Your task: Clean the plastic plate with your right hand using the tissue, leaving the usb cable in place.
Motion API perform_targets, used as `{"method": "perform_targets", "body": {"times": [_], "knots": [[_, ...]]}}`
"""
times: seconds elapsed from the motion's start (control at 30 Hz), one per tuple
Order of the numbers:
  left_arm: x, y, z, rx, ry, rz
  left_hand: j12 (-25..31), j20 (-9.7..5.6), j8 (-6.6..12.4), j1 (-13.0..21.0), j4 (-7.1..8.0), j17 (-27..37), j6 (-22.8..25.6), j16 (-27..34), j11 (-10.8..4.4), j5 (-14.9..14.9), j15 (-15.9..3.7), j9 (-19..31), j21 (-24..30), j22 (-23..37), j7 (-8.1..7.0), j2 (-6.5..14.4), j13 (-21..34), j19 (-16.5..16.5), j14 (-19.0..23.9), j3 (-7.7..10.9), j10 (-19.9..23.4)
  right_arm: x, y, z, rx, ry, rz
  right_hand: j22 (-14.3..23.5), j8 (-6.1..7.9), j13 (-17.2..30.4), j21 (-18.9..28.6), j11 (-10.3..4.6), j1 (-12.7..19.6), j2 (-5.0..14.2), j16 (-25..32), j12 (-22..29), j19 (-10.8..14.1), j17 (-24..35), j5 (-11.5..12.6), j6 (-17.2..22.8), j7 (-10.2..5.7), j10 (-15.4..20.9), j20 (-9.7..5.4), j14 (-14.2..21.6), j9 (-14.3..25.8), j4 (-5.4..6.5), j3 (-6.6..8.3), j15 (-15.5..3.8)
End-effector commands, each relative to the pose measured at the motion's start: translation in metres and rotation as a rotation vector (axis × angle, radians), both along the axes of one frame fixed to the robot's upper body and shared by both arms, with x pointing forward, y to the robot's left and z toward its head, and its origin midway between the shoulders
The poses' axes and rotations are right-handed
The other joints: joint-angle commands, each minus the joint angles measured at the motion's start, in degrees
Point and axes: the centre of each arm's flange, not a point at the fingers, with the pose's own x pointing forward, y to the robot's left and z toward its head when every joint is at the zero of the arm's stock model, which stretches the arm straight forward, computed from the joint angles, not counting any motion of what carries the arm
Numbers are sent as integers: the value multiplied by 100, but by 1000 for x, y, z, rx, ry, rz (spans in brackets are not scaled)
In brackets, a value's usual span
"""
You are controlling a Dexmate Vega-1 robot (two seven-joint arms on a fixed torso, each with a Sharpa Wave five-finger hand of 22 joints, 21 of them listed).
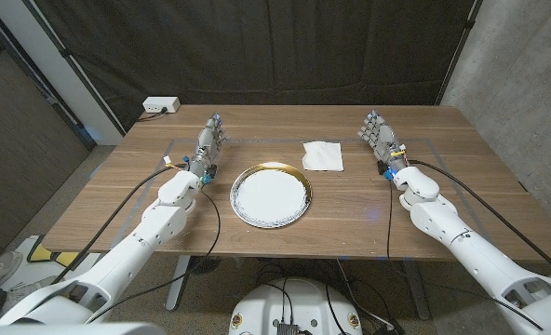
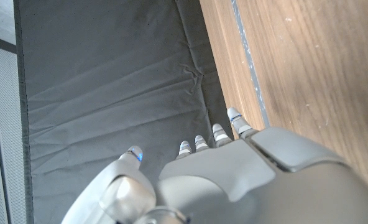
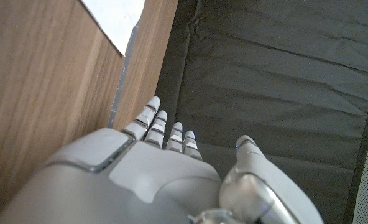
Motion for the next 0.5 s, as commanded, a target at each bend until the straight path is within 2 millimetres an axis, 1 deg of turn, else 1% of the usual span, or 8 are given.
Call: {"method": "perform_targets", "body": {"times": [0.03,0.07,0.1,0.2,0.23,0.3,0.37,0.5], "knots": [[-1,4,1,-23,-30,25,404,-91,178,238,-82,127,-665,149,120,-146,-115,32,188,30,90,354,85,383,666,218,852,-2,3,3,-15,12,-6,119,157,41,312,241,17,-9,103,222,479,53,-21,379,63,747,-22,910,40,-12,139,-71],[-1,4,2,-26,-36,32,506,-113,403,434,-151,151,35,126,87,-237,-170,70,195,22,223,387,132,397,756,405,1242,-2,3,3,-15,13,-12,124,328,47,288,254,54,-28,-22,225,309,53,-21,909,141,857,-47,861,65,-48,193,-107],[-2,4,3,-21,-46,41,567,-132,618,709,-272,153,642,58,109,-343,-205,108,158,8,387,410,171,320,793,647,1448,-3,3,3,-15,13,-17,115,392,50,250,244,73,-40,-104,224,186,54,-22,1115,186,901,-70,755,75,-70,215,-117],[-3,4,9,23,-78,50,592,-271,958,1333,-693,82,1517,-243,127,-547,-248,138,36,-18,468,339,192,104,465,1078,1636,-4,4,3,-26,20,-27,59,556,52,82,290,215,-102,-345,239,-220,31,-14,1665,231,1124,-115,279,101,-221,301,-66],[-4,4,11,40,-93,57,550,-288,971,1435,-780,60,1565,-293,112,-581,-231,134,21,-22,469,307,183,90,388,1131,1598,-5,4,3,-29,23,-30,40,507,50,17,289,234,-117,-368,230,-357,27,-13,1594,189,1148,-89,165,99,-250,312,-43],[-6,3,14,64,-119,68,395,-379,808,1652,-993,4,1286,-390,103,-680,-239,103,-16,-28,342,172,147,75,269,1213,1455,-5,4,3,-33,20,-34,8,360,45,-54,264,290,-151,-387,209,-460,7,-10,1363,65,1180,-32,-3,86,-325,336,-120],[-8,3,17,101,-150,84,322,-463,690,1729,-1084,-19,1102,-429,108,-709,-240,79,-36,-32,234,89,124,73,234,1219,1383,-6,5,4,-42,22,-45,-3,294,42,-84,258,314,-167,-388,192,-506,-3,-11,1257,55,1168,-30,-60,80,-358,343,-169],[-15,0,23,183,-220,112,262,-532,649,1791,-1157,-37,1089,-449,125,-719,-255,63,-50,-35,226,27,107,77,231,1221,1317,-7,7,6,-59,28,-56,-11,249,40,-131,256,323,-151,-371,173,-590,-2,-9,1215,44,1160,-18,-89,74,-371,357,-35]]}}
